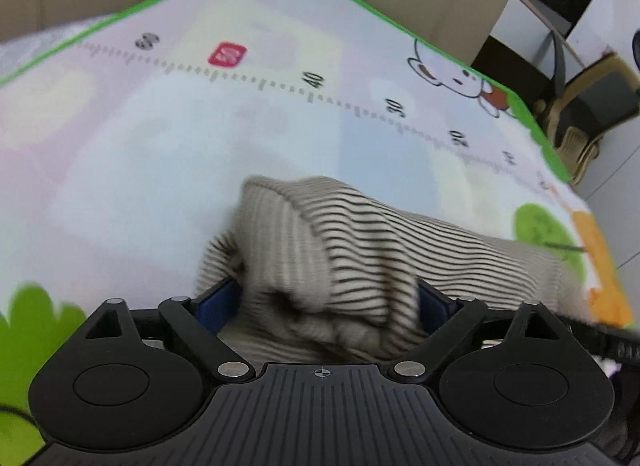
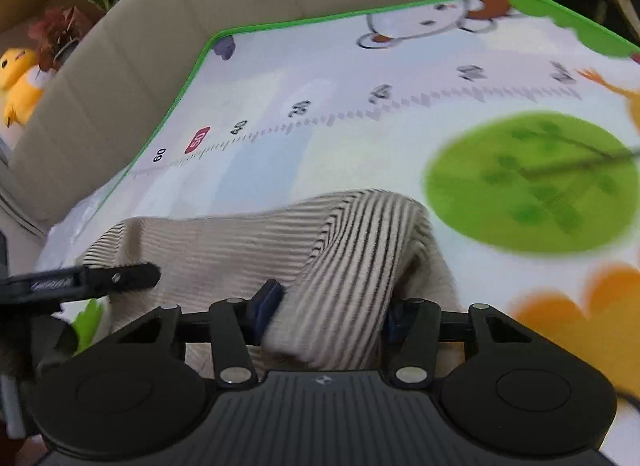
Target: Fold clothes
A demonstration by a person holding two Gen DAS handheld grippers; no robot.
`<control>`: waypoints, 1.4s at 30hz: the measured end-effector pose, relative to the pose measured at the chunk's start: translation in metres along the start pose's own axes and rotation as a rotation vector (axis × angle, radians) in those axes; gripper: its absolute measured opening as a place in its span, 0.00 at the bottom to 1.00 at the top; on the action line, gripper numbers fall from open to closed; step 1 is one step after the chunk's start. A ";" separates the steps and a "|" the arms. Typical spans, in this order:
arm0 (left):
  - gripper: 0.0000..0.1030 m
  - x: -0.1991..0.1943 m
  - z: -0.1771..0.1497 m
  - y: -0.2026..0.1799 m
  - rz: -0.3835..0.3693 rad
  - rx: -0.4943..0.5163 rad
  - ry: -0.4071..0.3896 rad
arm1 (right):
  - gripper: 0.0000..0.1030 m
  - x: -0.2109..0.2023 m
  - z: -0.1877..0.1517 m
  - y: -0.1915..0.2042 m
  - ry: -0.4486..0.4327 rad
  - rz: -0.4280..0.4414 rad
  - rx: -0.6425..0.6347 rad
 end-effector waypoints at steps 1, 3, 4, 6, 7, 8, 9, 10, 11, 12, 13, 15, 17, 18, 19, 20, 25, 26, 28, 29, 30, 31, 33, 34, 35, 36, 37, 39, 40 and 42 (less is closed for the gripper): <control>0.94 0.003 0.004 0.004 -0.009 -0.004 -0.007 | 0.48 0.009 0.006 0.006 -0.005 -0.004 -0.020; 0.94 0.003 0.011 0.017 -0.008 -0.023 -0.039 | 0.48 0.024 0.020 0.016 -0.013 -0.007 -0.068; 0.94 0.003 0.016 0.023 -0.001 -0.025 -0.058 | 0.48 0.032 0.027 0.021 -0.017 -0.009 -0.092; 0.92 0.002 0.024 0.035 0.013 -0.028 -0.092 | 0.47 0.034 0.033 0.023 -0.013 -0.006 -0.116; 0.91 -0.001 0.028 0.040 0.020 -0.035 -0.103 | 0.47 0.033 0.036 0.023 -0.010 -0.003 -0.124; 0.93 -0.005 0.030 0.046 0.034 -0.046 -0.113 | 0.47 0.033 0.038 0.022 -0.006 -0.001 -0.132; 0.94 -0.011 0.033 0.052 0.052 -0.053 -0.124 | 0.47 0.030 0.038 0.021 -0.005 -0.003 -0.145; 0.94 -0.019 0.035 0.058 0.073 -0.057 -0.136 | 0.47 0.026 0.036 0.017 -0.009 -0.016 -0.169; 0.94 -0.028 0.038 0.063 0.100 -0.061 -0.152 | 0.48 0.020 0.034 0.015 -0.014 -0.033 -0.195; 0.94 -0.039 0.040 0.069 0.135 -0.066 -0.171 | 0.55 0.015 0.032 0.012 -0.022 -0.050 -0.211; 0.94 -0.050 0.042 0.075 0.181 -0.064 -0.193 | 0.55 0.009 0.032 0.008 -0.032 -0.067 -0.221; 0.93 -0.068 0.046 0.088 0.297 -0.056 -0.236 | 0.55 0.000 0.033 0.003 -0.044 -0.090 -0.227; 0.93 -0.079 0.047 0.101 0.356 -0.093 -0.262 | 0.55 -0.010 0.034 0.002 -0.068 -0.120 -0.236; 0.93 -0.083 0.048 0.106 0.353 -0.124 -0.270 | 0.52 -0.017 0.034 0.004 -0.087 -0.129 -0.238; 0.93 -0.084 0.048 0.109 0.318 -0.167 -0.273 | 0.47 -0.025 0.035 0.008 -0.111 -0.132 -0.241; 0.93 -0.083 0.047 0.110 0.264 -0.209 -0.272 | 0.45 -0.034 0.036 0.014 -0.140 -0.132 -0.254; 0.93 -0.074 0.048 0.093 0.090 -0.277 -0.258 | 0.37 -0.063 0.032 0.072 -0.230 -0.046 -0.393; 0.93 -0.071 0.047 0.087 0.100 -0.253 -0.255 | 0.37 -0.059 0.026 0.086 -0.211 -0.004 -0.408; 0.93 -0.068 0.046 0.080 0.136 -0.209 -0.255 | 0.39 -0.048 0.013 0.117 -0.176 0.068 -0.461; 0.93 -0.067 0.046 0.077 0.157 -0.187 -0.256 | 0.42 -0.040 0.004 0.135 -0.162 0.085 -0.516; 0.93 -0.067 0.046 0.076 0.170 -0.179 -0.260 | 0.47 -0.030 -0.005 0.151 -0.155 0.092 -0.575; 0.93 -0.069 0.046 0.078 0.176 -0.184 -0.267 | 0.48 -0.018 -0.015 0.166 -0.150 0.089 -0.632; 0.93 -0.074 0.046 0.083 0.184 -0.200 -0.280 | 0.54 0.008 -0.027 0.186 -0.154 0.040 -0.721; 0.93 -0.077 0.045 0.086 0.182 -0.217 -0.287 | 0.58 0.022 -0.031 0.192 -0.156 0.006 -0.770; 0.93 -0.080 0.045 0.090 0.180 -0.233 -0.292 | 0.58 0.036 -0.035 0.196 -0.149 -0.026 -0.818; 0.93 -0.082 0.044 0.093 0.179 -0.244 -0.294 | 0.57 0.047 -0.038 0.196 -0.136 -0.046 -0.856; 0.94 -0.083 0.043 0.094 0.178 -0.249 -0.293 | 0.53 0.056 -0.040 0.194 -0.122 -0.061 -0.888; 0.94 -0.084 0.043 0.096 0.175 -0.255 -0.289 | 0.35 0.058 -0.038 0.192 -0.119 -0.068 -0.920; 0.94 -0.083 0.043 0.096 0.172 -0.255 -0.286 | 0.30 0.052 -0.032 0.190 -0.122 -0.054 -0.908; 0.95 -0.082 0.043 0.096 0.165 -0.255 -0.282 | 0.20 0.037 -0.020 0.187 -0.134 -0.031 -0.880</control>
Point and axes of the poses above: each gripper's, at about its wrist camera, not at the fingertips, and x roughly the way its jaws point, y to its left, z to its top, the point moved 8 cm from there along x, roughly the way its jaws point, and after that the axes turned 3 degrees about x, right-handed, at the moved point
